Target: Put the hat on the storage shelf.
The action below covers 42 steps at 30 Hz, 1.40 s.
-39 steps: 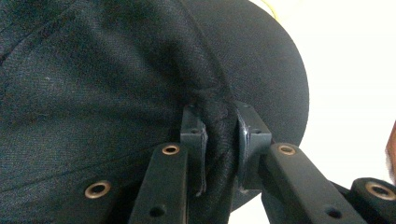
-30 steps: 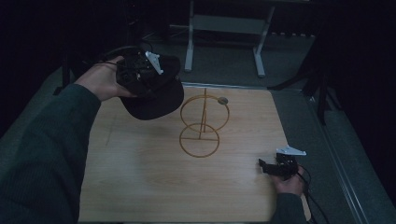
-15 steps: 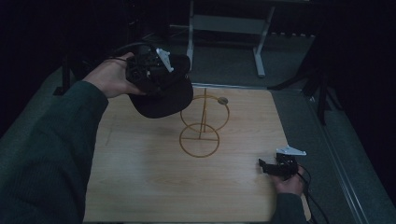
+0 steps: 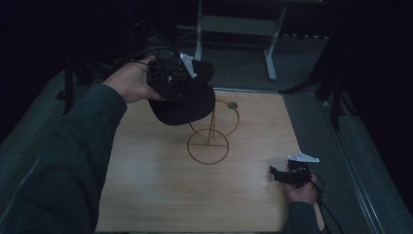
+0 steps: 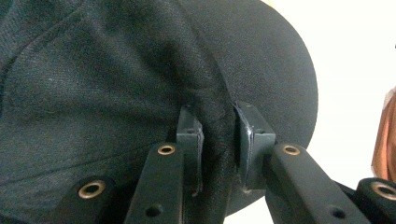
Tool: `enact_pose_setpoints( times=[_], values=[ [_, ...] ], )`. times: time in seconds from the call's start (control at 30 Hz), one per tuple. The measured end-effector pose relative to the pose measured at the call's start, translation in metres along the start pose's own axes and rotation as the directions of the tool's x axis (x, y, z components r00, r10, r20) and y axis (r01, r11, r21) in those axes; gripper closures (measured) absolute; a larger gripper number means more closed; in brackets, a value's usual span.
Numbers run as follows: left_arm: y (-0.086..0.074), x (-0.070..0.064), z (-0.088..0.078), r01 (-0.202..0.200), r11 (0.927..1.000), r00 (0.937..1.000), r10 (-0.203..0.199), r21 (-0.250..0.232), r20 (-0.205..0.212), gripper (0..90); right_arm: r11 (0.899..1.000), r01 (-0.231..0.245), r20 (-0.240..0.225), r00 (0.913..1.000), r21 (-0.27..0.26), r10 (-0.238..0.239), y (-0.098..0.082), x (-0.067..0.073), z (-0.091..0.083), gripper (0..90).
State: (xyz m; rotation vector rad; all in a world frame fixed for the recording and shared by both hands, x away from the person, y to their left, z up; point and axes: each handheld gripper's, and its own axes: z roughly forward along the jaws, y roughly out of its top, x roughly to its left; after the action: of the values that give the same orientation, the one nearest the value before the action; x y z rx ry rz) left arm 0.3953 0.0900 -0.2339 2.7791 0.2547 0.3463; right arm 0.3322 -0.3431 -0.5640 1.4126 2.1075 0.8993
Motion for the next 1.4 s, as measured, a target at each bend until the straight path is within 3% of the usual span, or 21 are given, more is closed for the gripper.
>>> enact_pose_setpoints(
  times=[0.47, 0.73, 0.97, 1.4],
  values=[
    [0.024, -0.011, 0.006, -0.055, 0.9979, 0.9985, 0.055, -0.035, 0.002, 76.5, 1.0, 0.0, -0.001, 1.0, 0.0, 0.0, 0.0, 0.0, 0.0, 14.0],
    [0.04, -0.02, 0.017, -0.1, 0.9948, 0.9948, 0.101, -0.017, 0.019, 76.3, 1.0, 0.001, -0.001, 1.0, 0.0, -0.001, 0.0, 0.0, 0.0, 14.0],
    [0.054, -0.035, 0.03, -0.169, 0.9857, 0.985, 0.169, -0.001, 0.037, 75.8, 1.0, 0.0, -0.002, 1.0, 0.0, 0.0, 0.0, 0.0, 0.0, 14.0],
    [0.068, -0.047, 0.043, -0.203, 0.9788, 0.9783, 0.202, 0.024, 0.045, 74.6, 1.0, 0.0, -0.005, 1.0, 0.001, 0.0, 0.0, 0.0, 0.0, 14.0]
  ],
)
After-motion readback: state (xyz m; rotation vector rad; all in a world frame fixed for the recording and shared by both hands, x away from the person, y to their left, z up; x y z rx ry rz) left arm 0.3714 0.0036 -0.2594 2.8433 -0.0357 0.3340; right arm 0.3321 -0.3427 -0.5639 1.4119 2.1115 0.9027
